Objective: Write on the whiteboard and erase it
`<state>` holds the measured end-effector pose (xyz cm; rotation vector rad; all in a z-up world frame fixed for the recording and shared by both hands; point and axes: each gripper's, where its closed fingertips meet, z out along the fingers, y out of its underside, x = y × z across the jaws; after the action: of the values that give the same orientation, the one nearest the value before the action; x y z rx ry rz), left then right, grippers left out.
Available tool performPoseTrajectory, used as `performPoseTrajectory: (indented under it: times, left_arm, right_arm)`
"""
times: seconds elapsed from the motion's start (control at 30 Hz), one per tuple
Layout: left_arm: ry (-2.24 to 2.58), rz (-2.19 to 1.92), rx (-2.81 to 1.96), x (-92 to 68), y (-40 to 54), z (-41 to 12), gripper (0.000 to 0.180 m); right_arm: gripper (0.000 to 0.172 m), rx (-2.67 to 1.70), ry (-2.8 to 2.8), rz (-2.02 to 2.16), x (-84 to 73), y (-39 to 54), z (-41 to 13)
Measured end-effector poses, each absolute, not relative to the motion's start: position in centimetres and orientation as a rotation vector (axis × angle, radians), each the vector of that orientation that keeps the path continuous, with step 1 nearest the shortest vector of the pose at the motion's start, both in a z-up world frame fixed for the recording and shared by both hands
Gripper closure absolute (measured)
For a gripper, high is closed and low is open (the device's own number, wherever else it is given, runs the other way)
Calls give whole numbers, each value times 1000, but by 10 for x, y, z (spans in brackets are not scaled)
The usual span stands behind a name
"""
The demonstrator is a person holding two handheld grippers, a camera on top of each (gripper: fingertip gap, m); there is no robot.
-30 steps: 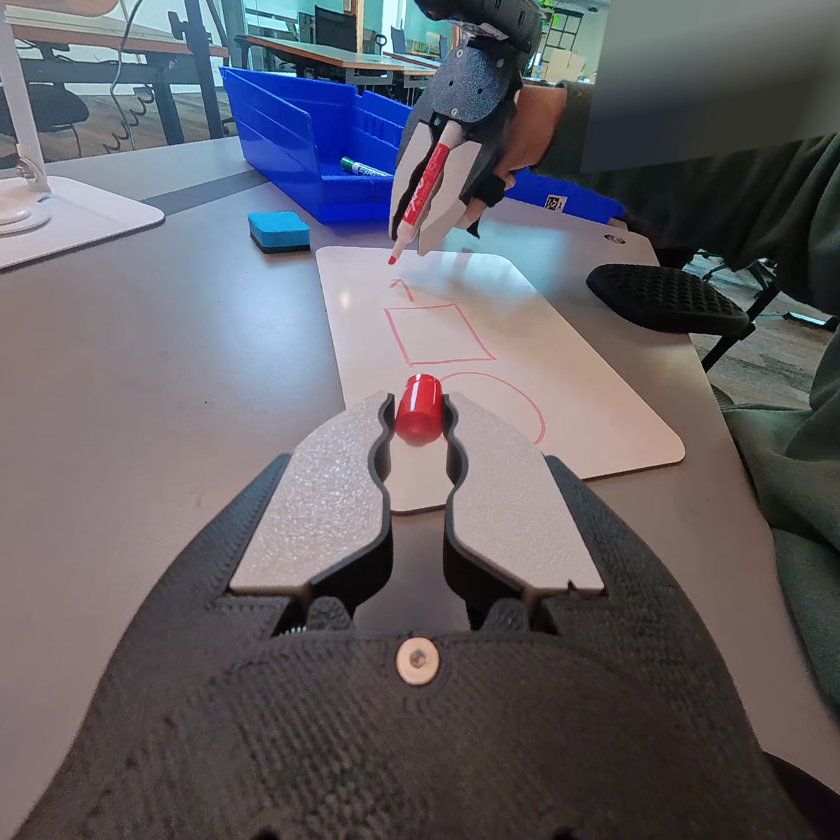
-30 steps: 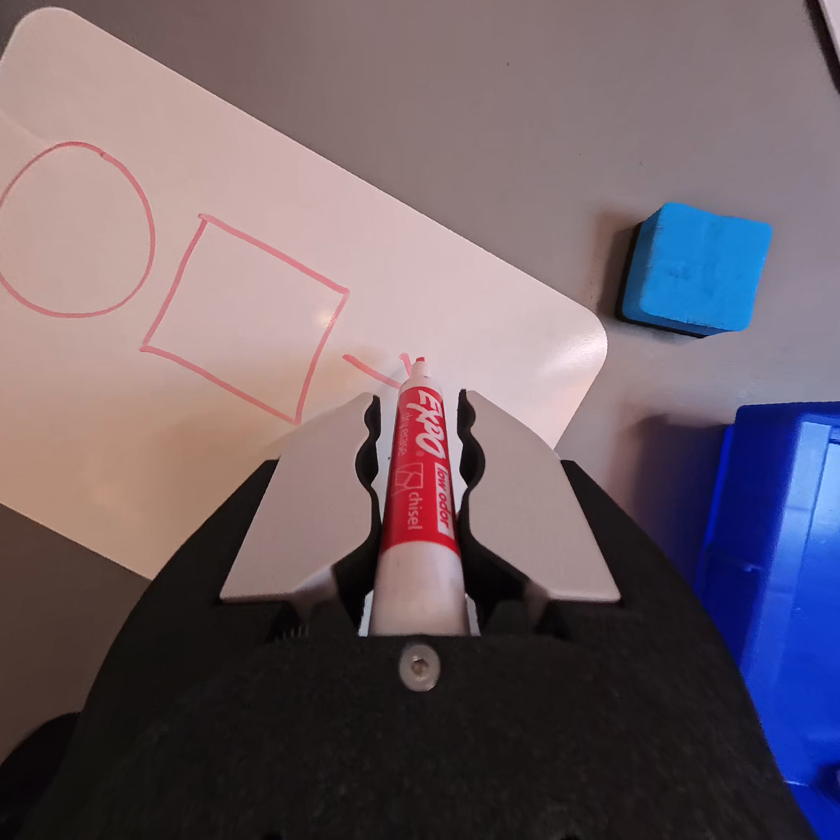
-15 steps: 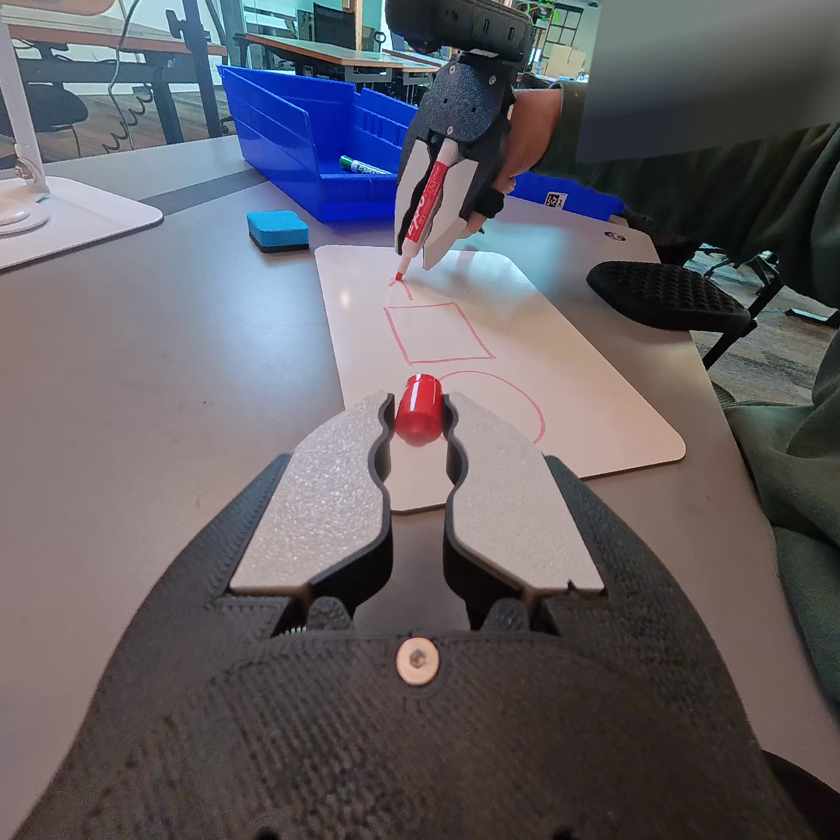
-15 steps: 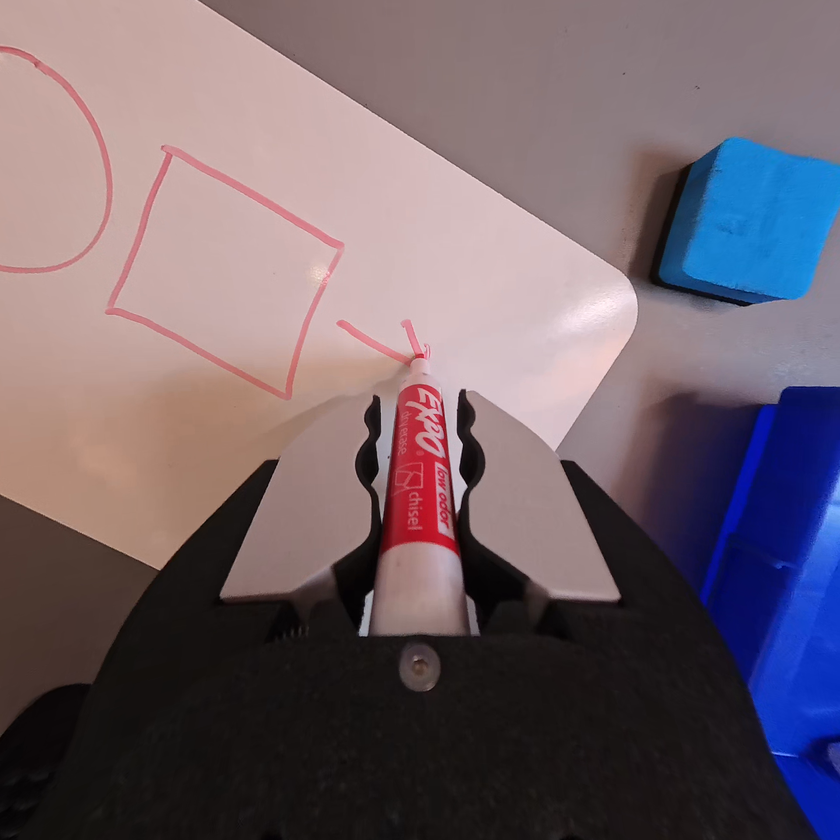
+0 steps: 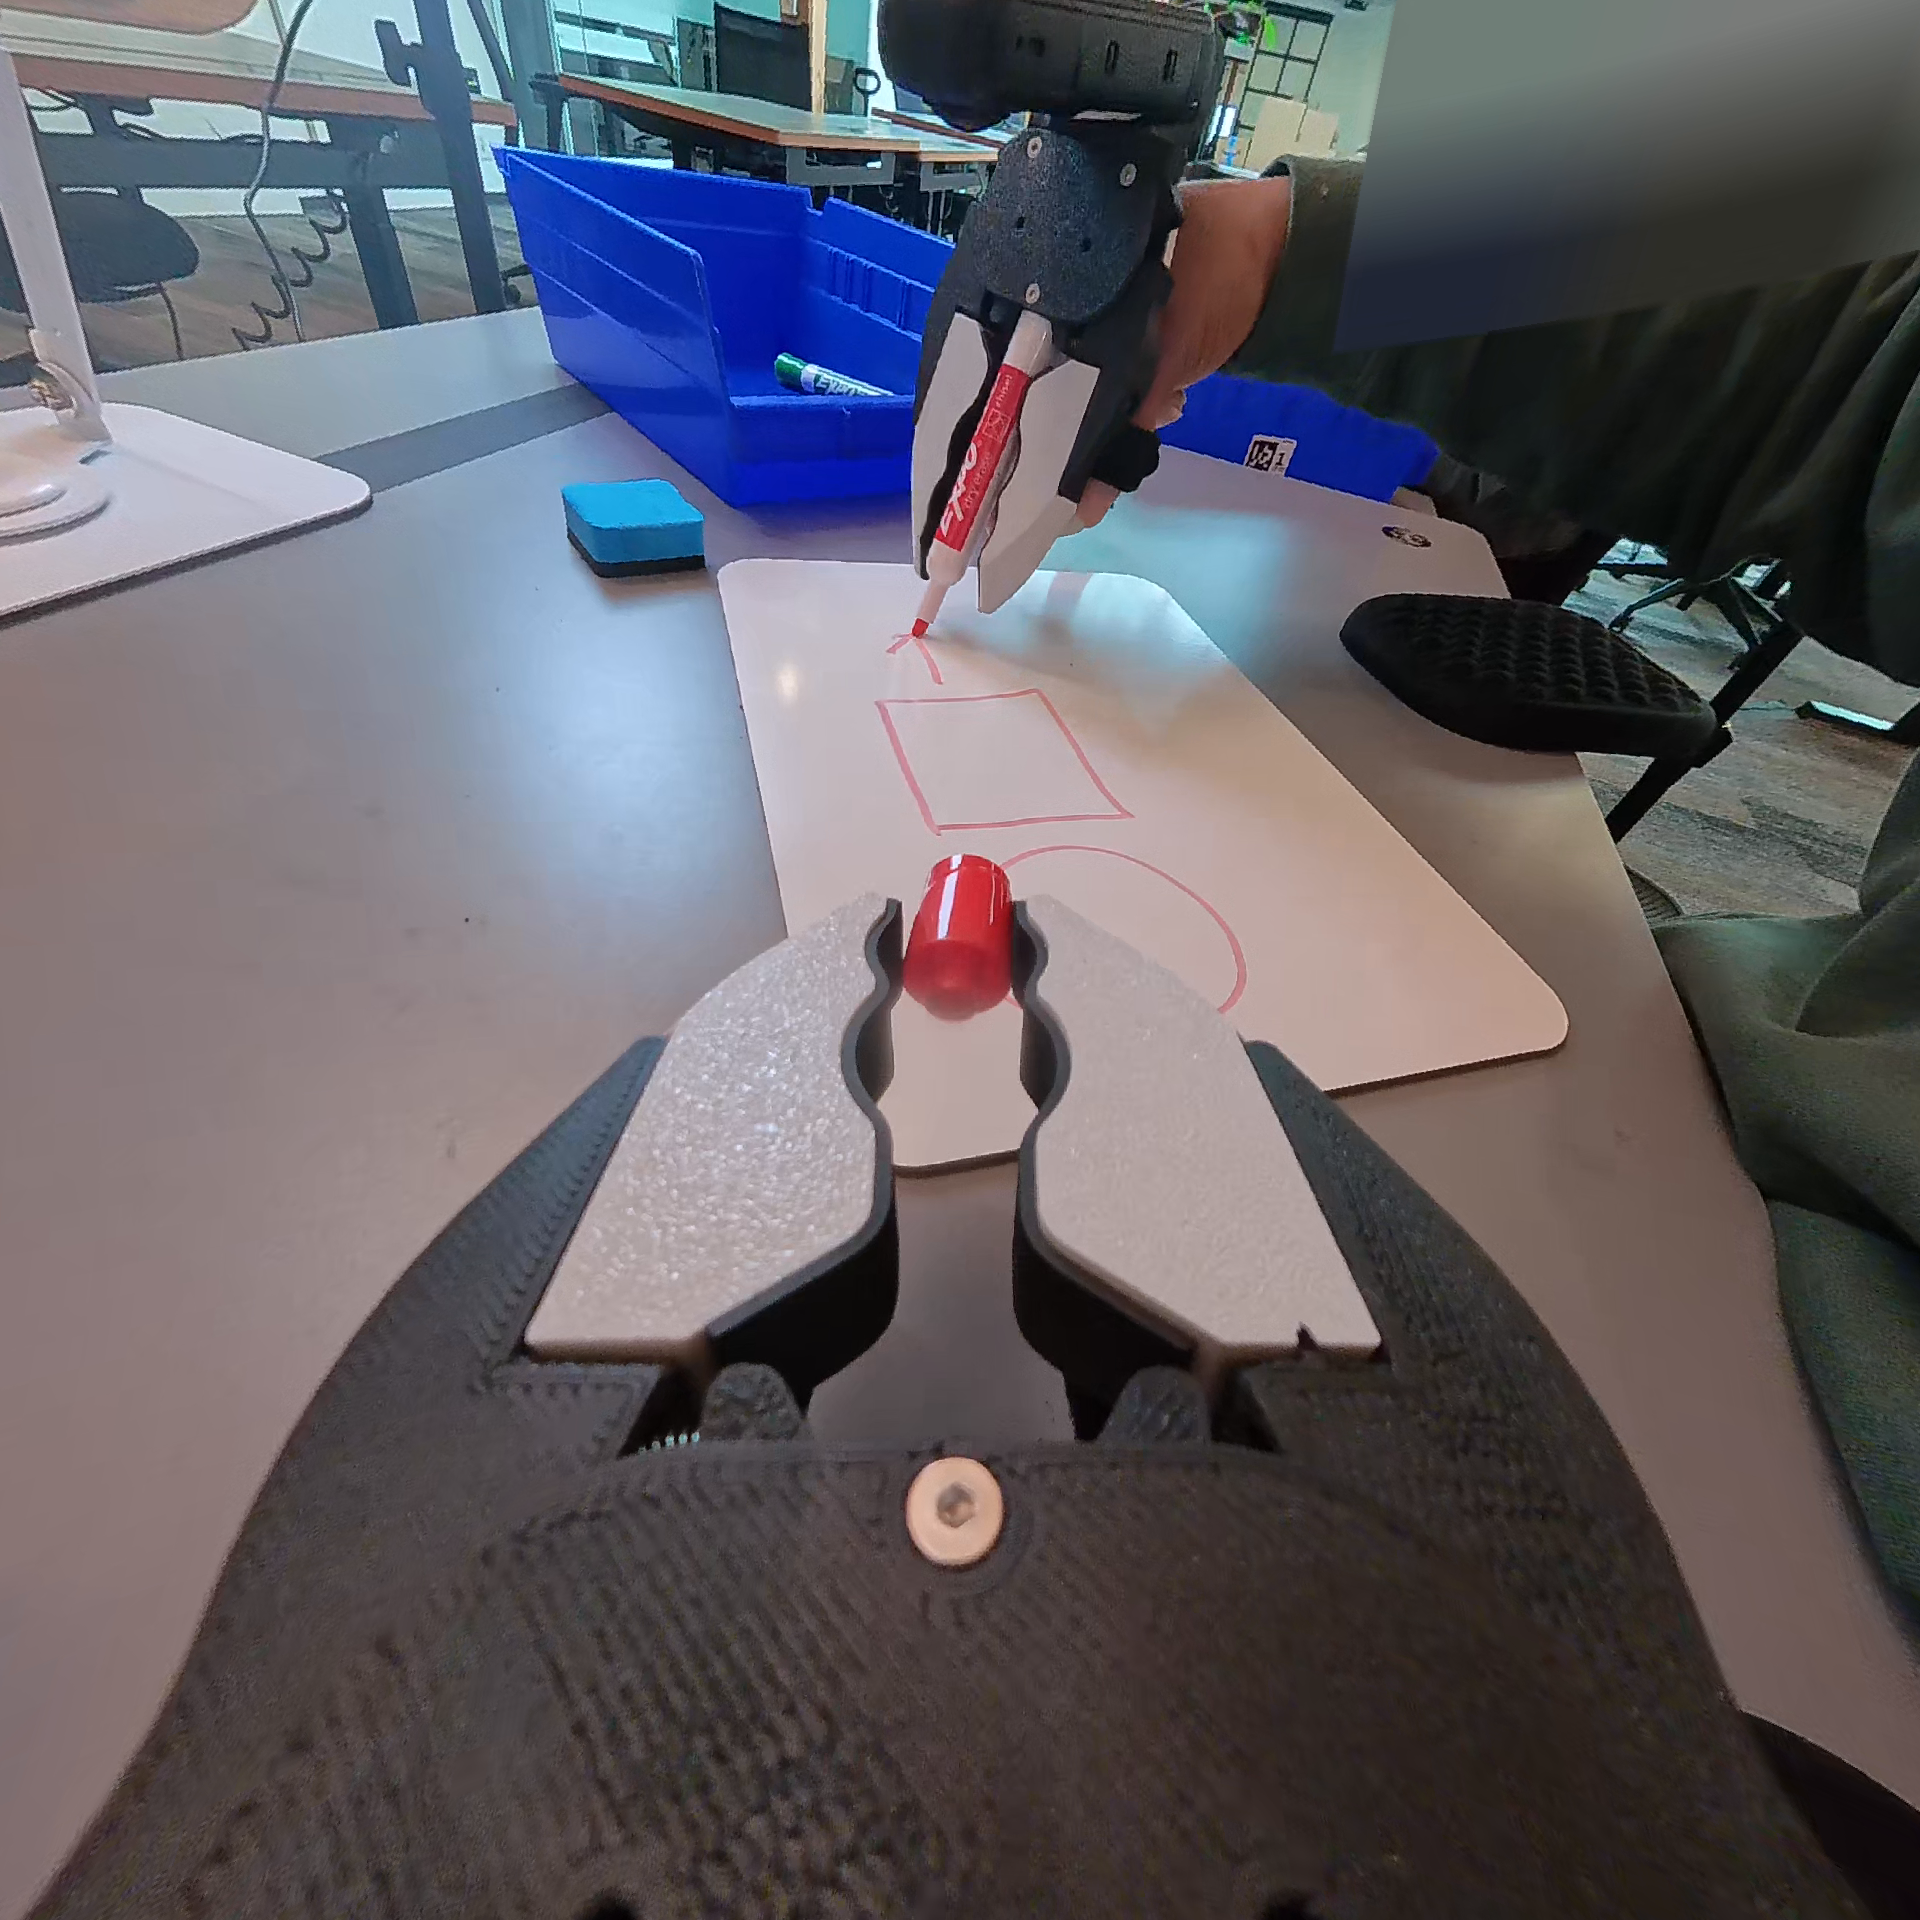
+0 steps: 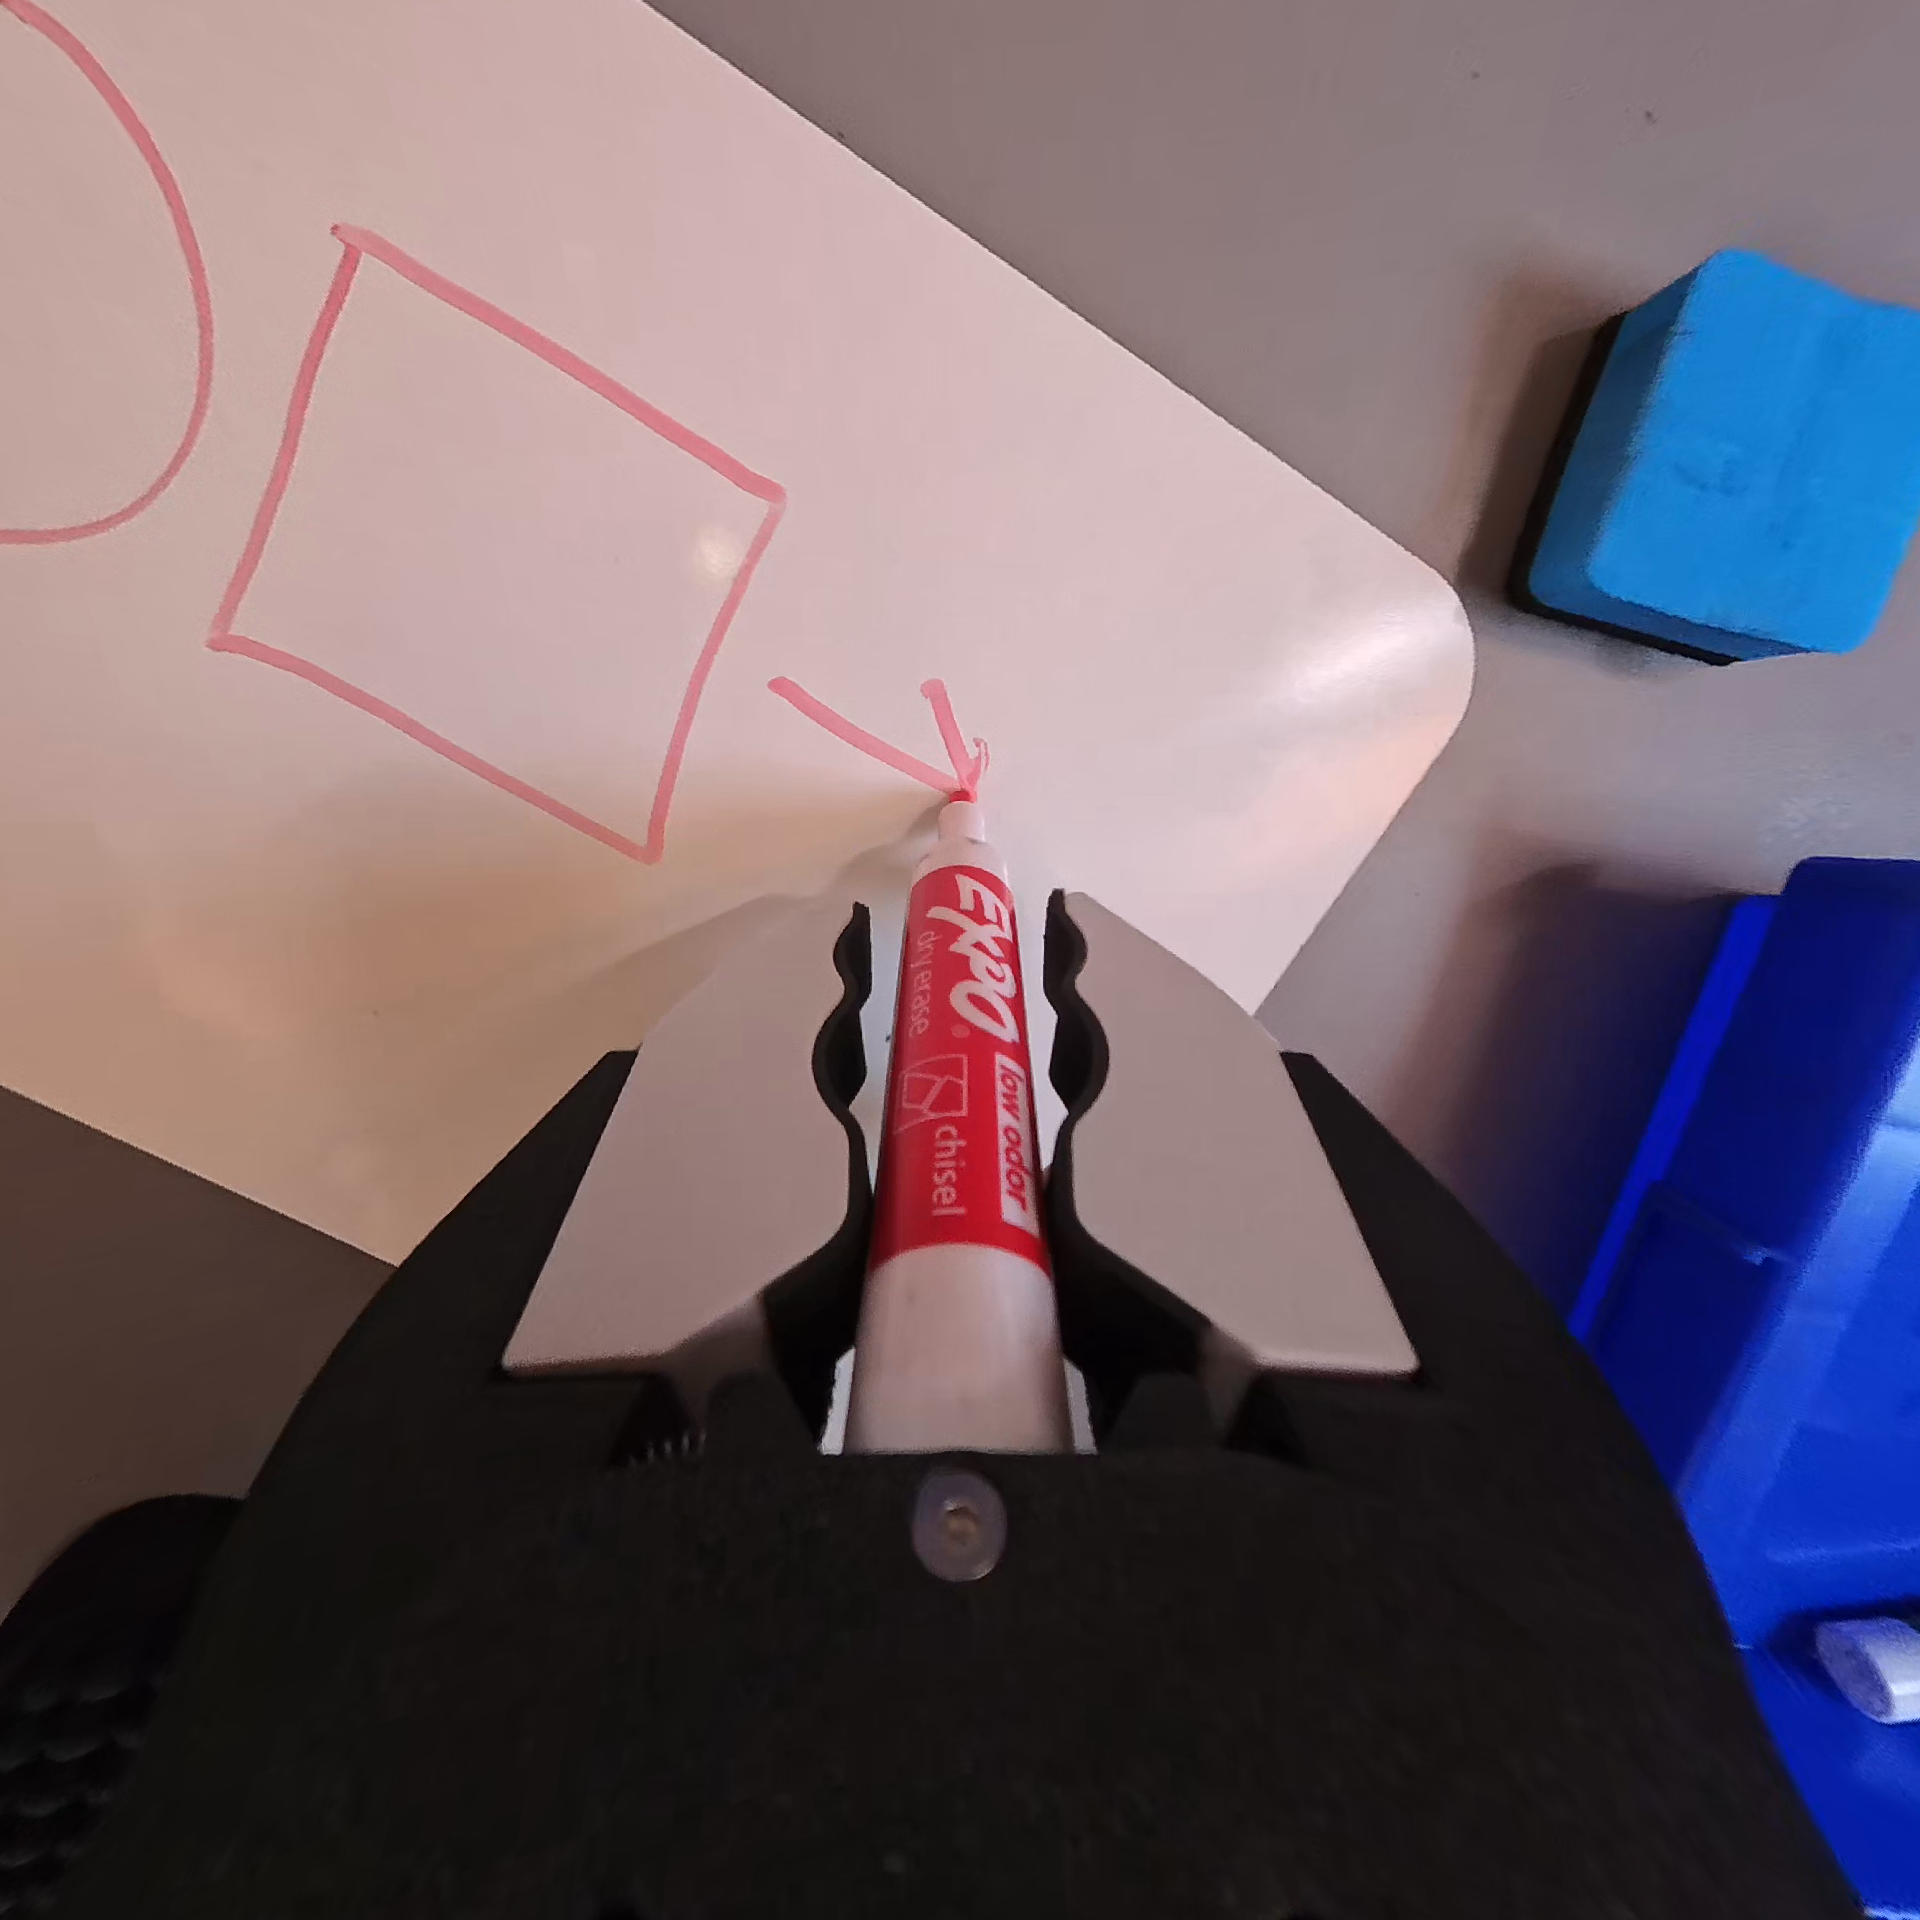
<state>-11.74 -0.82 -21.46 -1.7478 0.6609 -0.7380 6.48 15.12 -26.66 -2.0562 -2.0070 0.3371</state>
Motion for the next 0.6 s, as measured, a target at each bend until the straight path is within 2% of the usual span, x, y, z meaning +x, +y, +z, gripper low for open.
performPoseTrajectory:
  times: [0.4, 0.6]
  left_arm:
    - [666, -736, -1748, -117, -9, -215, 161]
    - [663, -739, -1749, -117, -8, -215, 161]
  right_arm:
    - [139, -2025, -2103, 370, 65, 121, -265]
    - [138, -2035, -1952, 356, 65, 158, -250]
